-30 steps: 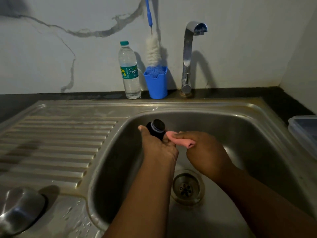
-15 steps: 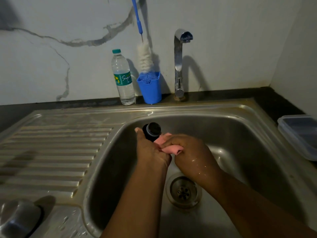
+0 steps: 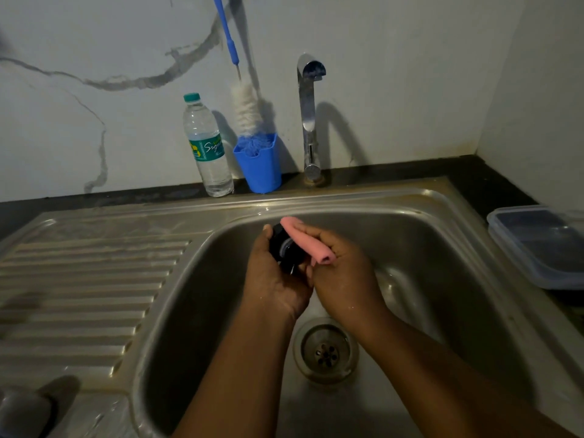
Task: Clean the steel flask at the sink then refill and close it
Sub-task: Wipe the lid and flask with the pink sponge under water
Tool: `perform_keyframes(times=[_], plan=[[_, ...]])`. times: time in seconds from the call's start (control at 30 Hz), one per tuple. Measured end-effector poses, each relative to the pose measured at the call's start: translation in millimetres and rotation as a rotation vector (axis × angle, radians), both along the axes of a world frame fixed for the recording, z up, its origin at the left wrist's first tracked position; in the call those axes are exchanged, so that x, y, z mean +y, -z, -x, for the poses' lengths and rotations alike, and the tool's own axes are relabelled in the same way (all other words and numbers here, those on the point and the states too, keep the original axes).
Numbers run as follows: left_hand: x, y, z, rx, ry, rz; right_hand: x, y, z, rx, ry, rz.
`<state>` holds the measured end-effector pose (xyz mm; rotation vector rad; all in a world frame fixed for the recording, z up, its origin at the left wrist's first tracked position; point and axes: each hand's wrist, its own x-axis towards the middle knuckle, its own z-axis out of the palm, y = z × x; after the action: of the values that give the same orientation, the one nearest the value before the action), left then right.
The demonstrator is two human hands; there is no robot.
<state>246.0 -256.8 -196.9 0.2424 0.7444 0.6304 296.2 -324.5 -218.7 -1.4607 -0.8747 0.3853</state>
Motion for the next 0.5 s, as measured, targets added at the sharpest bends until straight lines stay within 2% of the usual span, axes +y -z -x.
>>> perform_keyframes(times=[0.17, 0.3, 0.37, 0.43, 0.5], plan=[[7.1, 3.9, 0.5, 0.071, -0.008, -0.045, -6.0, -0.7, -7.0, -0.001, 0.086, 0.17], [3.1, 4.4, -0.9, 0.135, -0.007, -0.169, -8.7, -4.8, -8.0, -0.014, 0.15, 0.113], [-0.6, 8.0, -2.8, 0.296, 0.04, -0.424, -10.6, -7.3, -7.3, -0.088, 0.189, 0.034], [-8.0, 11.2, -1.9, 0.537, 0.111, -0.871, -11.1, -6.9, -9.0, -0.195, 0.229, -0.009], [-13.6, 16.9, -0.1, 0.702, 0.165, -1.249, -11.1, -6.6, -11.2, -0.19, 0.255, -0.026]])
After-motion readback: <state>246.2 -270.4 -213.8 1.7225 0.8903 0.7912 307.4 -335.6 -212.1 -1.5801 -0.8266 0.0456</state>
